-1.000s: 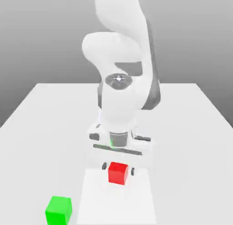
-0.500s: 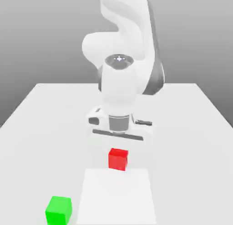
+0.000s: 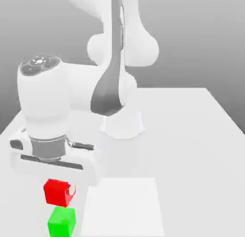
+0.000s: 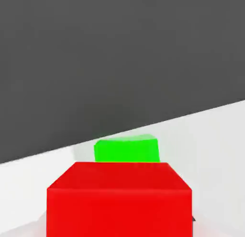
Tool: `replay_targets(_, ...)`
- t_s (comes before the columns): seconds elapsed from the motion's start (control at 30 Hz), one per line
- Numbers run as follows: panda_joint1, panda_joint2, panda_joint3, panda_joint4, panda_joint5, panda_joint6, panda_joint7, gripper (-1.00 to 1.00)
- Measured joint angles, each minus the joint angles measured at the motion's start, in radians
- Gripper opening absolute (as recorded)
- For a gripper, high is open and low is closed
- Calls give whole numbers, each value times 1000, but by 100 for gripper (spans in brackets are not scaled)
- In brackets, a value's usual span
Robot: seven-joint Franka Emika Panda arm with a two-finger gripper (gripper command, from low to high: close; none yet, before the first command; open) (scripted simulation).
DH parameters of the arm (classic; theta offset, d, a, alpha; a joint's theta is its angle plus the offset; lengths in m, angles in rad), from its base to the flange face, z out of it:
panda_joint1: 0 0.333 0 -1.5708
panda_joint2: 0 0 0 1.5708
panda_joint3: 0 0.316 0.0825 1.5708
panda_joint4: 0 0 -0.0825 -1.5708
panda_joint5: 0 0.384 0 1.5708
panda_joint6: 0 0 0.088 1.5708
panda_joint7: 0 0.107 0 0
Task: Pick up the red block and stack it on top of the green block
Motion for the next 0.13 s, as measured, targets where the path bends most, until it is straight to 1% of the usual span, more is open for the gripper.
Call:
replay_targets(0.03,-2,28,2,2,4,26,-3,100)
replay_targets(0.13,-2,28,2,2,4,26,-3,100)
